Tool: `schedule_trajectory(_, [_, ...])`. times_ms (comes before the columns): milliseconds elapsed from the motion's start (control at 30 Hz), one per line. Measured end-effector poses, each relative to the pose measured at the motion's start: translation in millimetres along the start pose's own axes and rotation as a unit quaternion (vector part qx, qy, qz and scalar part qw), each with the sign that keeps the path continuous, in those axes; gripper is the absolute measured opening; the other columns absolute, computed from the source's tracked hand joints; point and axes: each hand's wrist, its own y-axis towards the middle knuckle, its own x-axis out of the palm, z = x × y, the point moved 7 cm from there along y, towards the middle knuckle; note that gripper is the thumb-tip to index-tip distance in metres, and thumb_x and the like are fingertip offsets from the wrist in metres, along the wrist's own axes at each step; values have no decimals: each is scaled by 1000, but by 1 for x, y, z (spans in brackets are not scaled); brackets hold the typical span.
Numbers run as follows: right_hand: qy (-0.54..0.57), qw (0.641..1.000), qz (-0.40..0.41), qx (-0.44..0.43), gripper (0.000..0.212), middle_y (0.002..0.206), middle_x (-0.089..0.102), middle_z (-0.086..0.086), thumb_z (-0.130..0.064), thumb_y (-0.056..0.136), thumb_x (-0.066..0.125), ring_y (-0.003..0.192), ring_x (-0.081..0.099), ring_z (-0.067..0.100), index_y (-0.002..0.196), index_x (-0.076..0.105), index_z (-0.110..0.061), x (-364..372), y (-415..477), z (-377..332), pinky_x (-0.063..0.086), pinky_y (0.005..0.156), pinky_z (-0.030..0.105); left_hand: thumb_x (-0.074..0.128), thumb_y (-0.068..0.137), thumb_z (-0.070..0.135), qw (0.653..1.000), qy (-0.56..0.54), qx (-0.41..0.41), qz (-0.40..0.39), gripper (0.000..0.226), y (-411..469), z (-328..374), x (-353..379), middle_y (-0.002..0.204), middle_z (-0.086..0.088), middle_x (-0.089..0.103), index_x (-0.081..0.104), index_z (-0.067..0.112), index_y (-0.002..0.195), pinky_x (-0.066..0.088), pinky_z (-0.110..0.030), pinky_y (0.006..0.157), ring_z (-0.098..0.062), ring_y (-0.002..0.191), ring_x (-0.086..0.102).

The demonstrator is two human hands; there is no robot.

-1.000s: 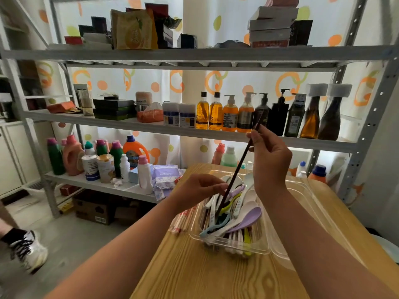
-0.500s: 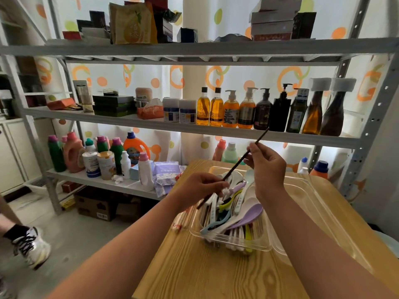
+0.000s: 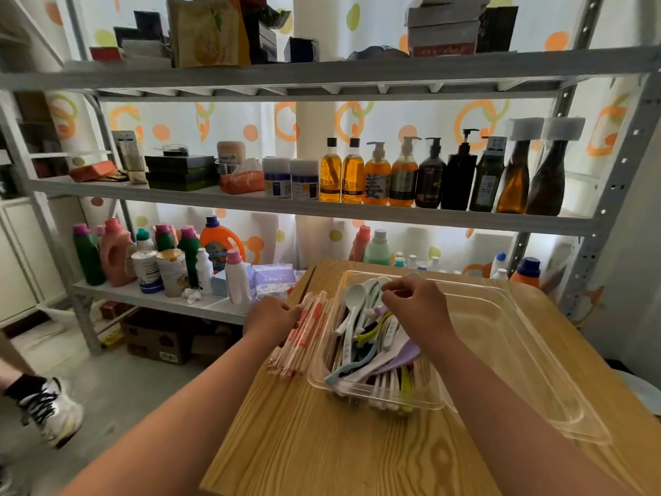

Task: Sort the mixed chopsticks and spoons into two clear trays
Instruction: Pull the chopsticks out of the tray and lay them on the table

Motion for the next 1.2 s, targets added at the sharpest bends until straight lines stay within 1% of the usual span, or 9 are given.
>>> schedule_trajectory(133, [-119, 984, -122, -47, 7, 77, 64, -4, -14, 80, 69, 71, 59, 6, 87, 71, -13, 19, -11, -7, 41, 60, 9, 56, 89, 50, 996, 86, -20, -4, 42, 1, -13, 7, 70, -1, 67, 69, 15, 71, 47, -27, 63, -16, 63, 61])
schedule_trajectory(233, [-199, 949, -217, -110, 15, 88, 66, -2, -21, 80, 69, 78, 58, 6, 94, 71, -18, 40, -26, -16, 45, 73, 17, 57, 86, 53, 991, 130, -31, -11, 40, 2, -20, 12, 78, -1, 67, 68, 17, 76, 45, -27, 61, -19, 75, 63])
schedule_trajectory(367, [-303, 902, -236, -199, 20, 94, 55, -9, -35, 83, 65, 94, 42, 10, 102, 70, -29, 58, -38, -27, 34, 90, 33, 53, 87, 54, 982, 182, -44, -35, 37, 1, -23, 18, 91, -1, 66, 65, 19, 93, 43, -27, 62, -17, 84, 62])
schedule_trajectory(500, [-347, 863, -284, -234, 22, 113, 58, -7, -31, 88, 60, 111, 42, 15, 108, 68, -31, 68, -45, -35, 27, 98, 39, 51, 89, 52, 982, 179, -36, -41, 34, 2, -23, 18, 91, 0, 67, 66, 21, 92, 44, -27, 65, -17, 85, 62])
schedule_trajectory(667, [-458, 764, -346, -295, 29, 122, 59, -1, -22, 88, 61, 118, 48, 20, 115, 64, -29, 90, -45, -39, 35, 101, 43, 50, 90, 50, 987, 154, -31, -28, 33, 3, -21, 13, 86, 3, 67, 67, 22, 89, 50, -28, 69, -14, 81, 62])
schedule_trajectory(733, [-471, 750, -370, -283, 28, 120, 60, 3, -22, 89, 59, 116, 52, 25, 116, 64, -25, 98, -43, -37, 38, 102, 48, 50, 90, 49, 989, 144, -28, -23, 33, 3, -21, 11, 86, 3, 67, 68, 21, 90, 50, -29, 71, -14, 81, 62])
schedule_trajectory(833, [-483, 733, -381, -290, 25, 114, 63, 7, -17, 88, 58, 107, 58, 29, 112, 66, -17, 106, -42, -38, 45, 96, 52, 50, 91, 47, 991, 128, -24, -14, 32, 2, -19, 10, 87, 2, 67, 68, 20, 90, 49, -28, 69, -15, 81, 61])
schedule_trajectory(1067, [-499, 644, -350, -463, 11, 92, 65, 6, -13, 87, 61, 84, 64, 22, 96, 67, -11, 117, -53, -45, 54, 81, 36, 50, 90, 45, 997, 69, -24, 4, 34, 3, -16, 9, 83, -1, 68, 68, 17, 85, 54, -34, 76, -17, 77, 63])
schedule_trajectory(1200, [-483, 636, -350, -490, 16, 95, 66, 5, -18, 90, 58, 86, 64, 21, 101, 67, -12, 115, -52, -43, 53, 83, 36, 49, 91, 43, 998, 56, -17, 15, 34, 1, -10, 6, 84, -1, 67, 68, 16, 87, 52, -33, 77, -18, 78, 62])
